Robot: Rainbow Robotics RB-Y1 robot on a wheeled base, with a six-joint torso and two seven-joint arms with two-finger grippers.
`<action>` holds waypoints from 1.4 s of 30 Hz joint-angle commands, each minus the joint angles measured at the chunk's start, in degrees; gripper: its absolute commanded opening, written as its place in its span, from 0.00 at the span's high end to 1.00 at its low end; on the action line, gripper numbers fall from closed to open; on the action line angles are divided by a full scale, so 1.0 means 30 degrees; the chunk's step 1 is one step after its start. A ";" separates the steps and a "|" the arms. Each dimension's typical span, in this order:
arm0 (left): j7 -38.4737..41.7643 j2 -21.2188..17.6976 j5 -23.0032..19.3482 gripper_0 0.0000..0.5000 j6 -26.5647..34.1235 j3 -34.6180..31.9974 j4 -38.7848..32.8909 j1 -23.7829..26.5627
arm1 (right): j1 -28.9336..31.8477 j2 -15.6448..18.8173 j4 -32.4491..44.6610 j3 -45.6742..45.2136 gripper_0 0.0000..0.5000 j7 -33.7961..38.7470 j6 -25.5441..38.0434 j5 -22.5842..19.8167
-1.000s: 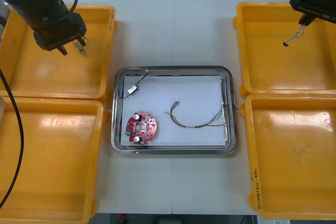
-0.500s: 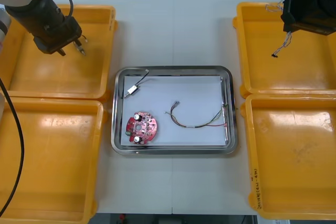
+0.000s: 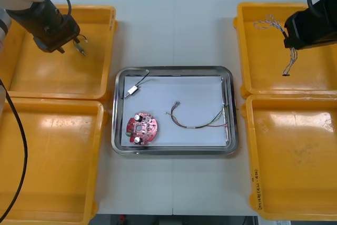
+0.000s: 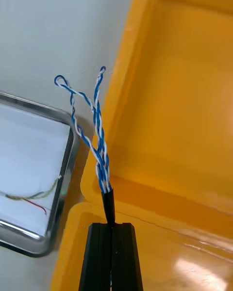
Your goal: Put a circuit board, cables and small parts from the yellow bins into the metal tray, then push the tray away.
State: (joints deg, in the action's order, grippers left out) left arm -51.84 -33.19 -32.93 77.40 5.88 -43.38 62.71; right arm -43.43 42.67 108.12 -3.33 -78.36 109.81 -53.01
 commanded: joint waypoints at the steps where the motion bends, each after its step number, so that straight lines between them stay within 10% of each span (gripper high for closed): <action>1: -0.1644 0.0458 0.0253 0.00 -0.0841 0.0121 0.0309 0.1187 | -0.0056 0.0747 0.0903 0.0084 1.00 -0.1682 0.0064 -0.0613; 25: -0.1703 0.1162 0.0019 0.00 -0.2921 0.1996 0.1745 0.1099 | -0.3278 -0.0806 0.1723 0.8112 1.00 -0.6779 0.0064 0.0178; 26: -0.1732 0.1132 0.0019 0.05 -0.2921 0.1967 0.1745 0.1099 | -0.3395 -0.0894 0.1577 0.8258 1.00 -0.6809 0.0064 0.0178; 28: -0.1732 0.1162 -0.0010 0.84 -0.2921 0.1967 0.1745 0.1070 | -0.3747 -0.1245 0.1167 0.8639 1.00 -0.6926 0.0064 0.0208; 29: -0.1732 0.1132 -0.0010 1.00 -0.2921 0.1996 0.1745 0.1070 | -0.3893 -0.1450 0.0903 0.8756 1.00 -0.7043 0.0064 0.0208; 42: -0.1967 0.0927 0.0078 1.00 -0.2657 0.1820 0.1422 0.1099 | -0.5124 -0.3355 -0.1236 1.0045 1.00 -1.0031 -0.0596 0.1555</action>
State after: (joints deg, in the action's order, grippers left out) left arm -51.85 -30.68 -32.89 69.31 11.01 -38.09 63.08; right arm -55.39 34.92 105.70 25.64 -104.13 108.52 -49.68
